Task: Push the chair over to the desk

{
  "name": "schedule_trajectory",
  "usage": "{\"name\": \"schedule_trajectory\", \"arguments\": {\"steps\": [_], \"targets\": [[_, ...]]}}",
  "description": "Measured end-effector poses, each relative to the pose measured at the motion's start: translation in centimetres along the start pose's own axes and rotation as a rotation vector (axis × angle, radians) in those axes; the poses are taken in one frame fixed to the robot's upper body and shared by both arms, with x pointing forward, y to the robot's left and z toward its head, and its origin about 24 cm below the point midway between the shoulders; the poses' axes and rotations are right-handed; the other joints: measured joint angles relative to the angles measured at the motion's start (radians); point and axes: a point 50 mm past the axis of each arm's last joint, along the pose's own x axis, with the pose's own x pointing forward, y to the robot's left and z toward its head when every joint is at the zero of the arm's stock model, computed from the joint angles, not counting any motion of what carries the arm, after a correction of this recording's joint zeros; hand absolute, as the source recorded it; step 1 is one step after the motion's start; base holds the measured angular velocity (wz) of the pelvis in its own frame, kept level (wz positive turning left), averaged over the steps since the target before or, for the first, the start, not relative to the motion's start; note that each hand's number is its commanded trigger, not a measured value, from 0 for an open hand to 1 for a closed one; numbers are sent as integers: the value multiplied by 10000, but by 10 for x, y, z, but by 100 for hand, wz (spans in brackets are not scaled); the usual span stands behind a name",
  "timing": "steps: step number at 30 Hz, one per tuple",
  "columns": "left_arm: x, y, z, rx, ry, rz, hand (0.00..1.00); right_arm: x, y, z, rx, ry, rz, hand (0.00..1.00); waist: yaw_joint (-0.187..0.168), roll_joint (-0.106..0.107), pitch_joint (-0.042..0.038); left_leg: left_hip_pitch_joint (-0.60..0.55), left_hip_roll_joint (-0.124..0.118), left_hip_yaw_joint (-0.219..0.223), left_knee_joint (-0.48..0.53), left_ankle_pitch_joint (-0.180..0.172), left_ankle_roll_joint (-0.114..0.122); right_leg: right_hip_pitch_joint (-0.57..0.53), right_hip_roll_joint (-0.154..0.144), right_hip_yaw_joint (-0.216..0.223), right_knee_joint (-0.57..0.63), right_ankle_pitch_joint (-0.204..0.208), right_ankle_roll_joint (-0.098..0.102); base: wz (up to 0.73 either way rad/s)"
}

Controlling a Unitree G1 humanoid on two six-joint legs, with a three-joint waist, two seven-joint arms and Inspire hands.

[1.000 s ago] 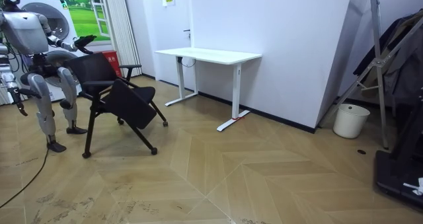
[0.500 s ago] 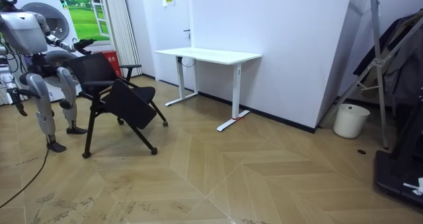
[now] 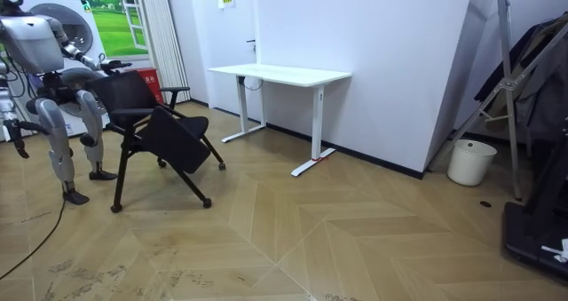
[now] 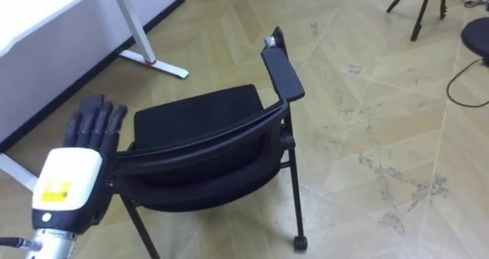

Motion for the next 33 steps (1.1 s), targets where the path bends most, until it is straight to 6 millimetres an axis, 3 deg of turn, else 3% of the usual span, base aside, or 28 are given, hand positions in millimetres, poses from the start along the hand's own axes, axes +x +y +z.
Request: {"name": "schedule_trajectory", "arguments": {"steps": [5,16,33], "targets": [[-1,-6,8,14,-547,-715,0,0,-1,-1,22,19,-154,0,-103,-120,27,-131,0,78,7,9,14,-99,5,86,48,14,-5,-4],[1,-5,12,117,-1008,-1340,0,2,6,10,-4,-141,-156,0,-240,57,-79,-111,2,112,1,9,15,-77,6,58,22,15,-5,0],[0,-6,10,163,-754,-1711,0,2,-2,4,389,275,-491,0,-300,161,-95,40,2,331,-1,9,15,-134,9,230,54,24,-1,-3]]}}
